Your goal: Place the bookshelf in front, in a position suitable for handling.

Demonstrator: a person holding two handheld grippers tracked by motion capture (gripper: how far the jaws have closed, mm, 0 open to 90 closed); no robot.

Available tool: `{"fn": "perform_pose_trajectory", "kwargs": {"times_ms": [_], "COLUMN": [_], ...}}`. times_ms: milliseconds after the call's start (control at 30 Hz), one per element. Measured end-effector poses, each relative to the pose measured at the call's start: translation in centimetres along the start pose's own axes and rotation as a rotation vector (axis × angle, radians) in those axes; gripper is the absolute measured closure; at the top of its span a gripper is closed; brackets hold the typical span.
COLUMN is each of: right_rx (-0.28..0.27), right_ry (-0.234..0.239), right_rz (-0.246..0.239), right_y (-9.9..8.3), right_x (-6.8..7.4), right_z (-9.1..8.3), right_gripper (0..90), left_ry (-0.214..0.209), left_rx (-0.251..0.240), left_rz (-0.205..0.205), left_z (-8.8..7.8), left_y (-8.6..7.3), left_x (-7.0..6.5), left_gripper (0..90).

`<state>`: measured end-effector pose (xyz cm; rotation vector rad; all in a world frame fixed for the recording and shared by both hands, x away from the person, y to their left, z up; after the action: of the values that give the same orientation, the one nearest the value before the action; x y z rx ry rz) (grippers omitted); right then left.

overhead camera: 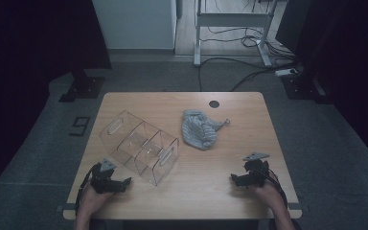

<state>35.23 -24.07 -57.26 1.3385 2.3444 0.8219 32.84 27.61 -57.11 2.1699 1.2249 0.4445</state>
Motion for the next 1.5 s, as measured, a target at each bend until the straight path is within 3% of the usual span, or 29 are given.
{"fn": "perform_pose_trajectory", "kwargs": {"times_ms": [467,967,1267,1333,1500], "right_rx": [-0.003,0.057,0.011,-0.026,-0.06], "right_ry": [-0.006,0.015,0.04,0.042,0.045], "right_rz": [0.007,-0.027,-0.035,-0.025,-0.021], "right_y": [0.0,0.6,1.7,2.2,3.0], "right_x": [0.0,0.0,0.6,0.7,0.7], "right_z": [0.0,0.0,-0.9,-1.4,-2.0], "right_gripper": [0.0,0.0,0.0,0.0,0.0], "left_ry": [0.0,0.0,0.0,0.0,0.001], "left_rx": [0.001,0.0,-0.001,-0.001,0.001], "left_rz": [-0.001,-0.001,-0.003,-0.004,-0.001], "left_z": [0.0,0.0,0.0,0.0,0.0], "left_y": [0.0,0.0,0.0,0.0,0.0], "left_x": [0.0,0.0,0.0,0.0,0.0], "left_gripper": [0.0,0.0,0.0,0.0,0.0]}}
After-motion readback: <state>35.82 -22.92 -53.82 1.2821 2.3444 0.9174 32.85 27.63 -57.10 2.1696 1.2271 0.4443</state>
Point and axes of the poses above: each handheld gripper's, and its own axes: z roughly forward along the jaws, y roughly out of its top, x roughly to its left, the point moved 3 cm from there along z, roughly forward along the jaws, and after that the axes turned 1 degree about x, right-handed, at the moved point
